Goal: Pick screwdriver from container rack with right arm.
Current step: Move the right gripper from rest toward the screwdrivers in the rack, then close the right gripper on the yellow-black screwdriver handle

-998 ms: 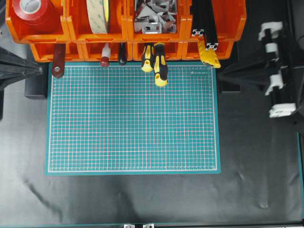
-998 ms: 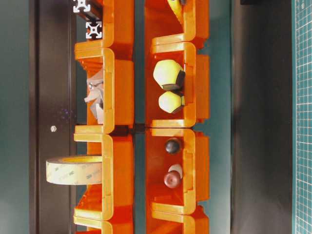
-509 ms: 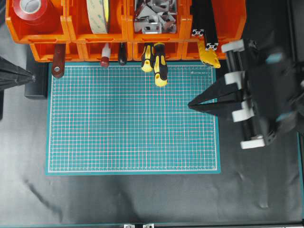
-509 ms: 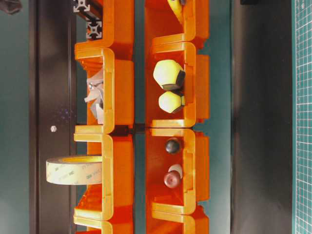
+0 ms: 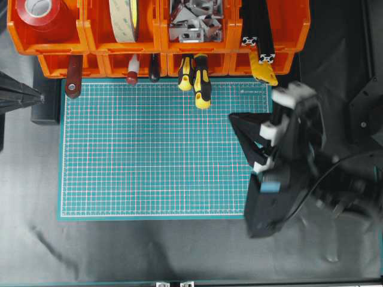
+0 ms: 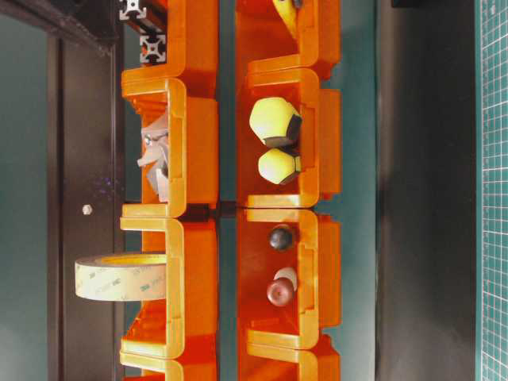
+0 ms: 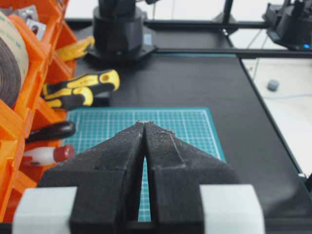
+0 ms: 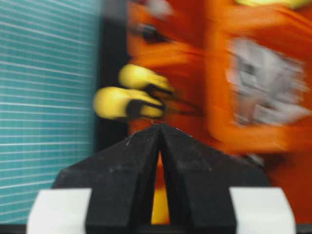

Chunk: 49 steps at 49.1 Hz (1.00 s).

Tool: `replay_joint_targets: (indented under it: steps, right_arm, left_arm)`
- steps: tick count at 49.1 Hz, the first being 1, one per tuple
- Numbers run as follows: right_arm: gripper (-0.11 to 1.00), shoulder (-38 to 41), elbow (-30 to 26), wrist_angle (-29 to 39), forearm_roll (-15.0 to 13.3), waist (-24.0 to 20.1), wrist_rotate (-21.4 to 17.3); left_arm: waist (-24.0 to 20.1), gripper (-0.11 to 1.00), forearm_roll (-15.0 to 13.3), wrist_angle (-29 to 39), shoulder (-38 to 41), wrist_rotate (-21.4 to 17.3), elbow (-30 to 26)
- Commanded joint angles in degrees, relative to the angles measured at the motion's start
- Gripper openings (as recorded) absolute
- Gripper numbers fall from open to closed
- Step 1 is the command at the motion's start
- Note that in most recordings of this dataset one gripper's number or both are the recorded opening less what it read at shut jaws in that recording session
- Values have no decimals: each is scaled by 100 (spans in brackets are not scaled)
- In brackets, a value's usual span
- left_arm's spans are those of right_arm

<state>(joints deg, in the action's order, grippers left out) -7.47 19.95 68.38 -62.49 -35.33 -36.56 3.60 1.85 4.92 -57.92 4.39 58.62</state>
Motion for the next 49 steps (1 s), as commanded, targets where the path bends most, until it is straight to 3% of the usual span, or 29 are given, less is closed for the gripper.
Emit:
replay_joint_targets:
  steps: [1, 9, 21, 27, 35, 38, 41, 49]
  right_arm:
    - [2, 325, -141, 853, -606, -272, -220]
    - [2, 800, -149, 1037, -686, -422, -193]
    - [4, 1046, -114, 554, -686, -369, -202]
    - [22, 1046, -9, 105, -686, -272, -149]
    - [68, 1107, 193, -185, -694, -97, -211]
    - [79, 1169, 229, -185, -703, -9, -202]
    - [84, 1213, 272, -185, -721, 70, -211]
    - [82, 1371, 316, -220, -809, 316, -211]
  left_arm:
    - [9, 0, 26, -26, 26, 9, -167]
    - [9, 0, 18, -26, 44, 9, -167]
    - [18, 0, 18, 44, 44, 9, -114]
    - [26, 0, 18, 105, 53, 9, -105]
    - [26, 0, 18, 105, 44, 9, -97]
    - [26, 0, 18, 114, 35, 9, -97]
    - [26, 0, 18, 105, 35, 9, -88]
    - [26, 0, 18, 105, 62, 18, -70]
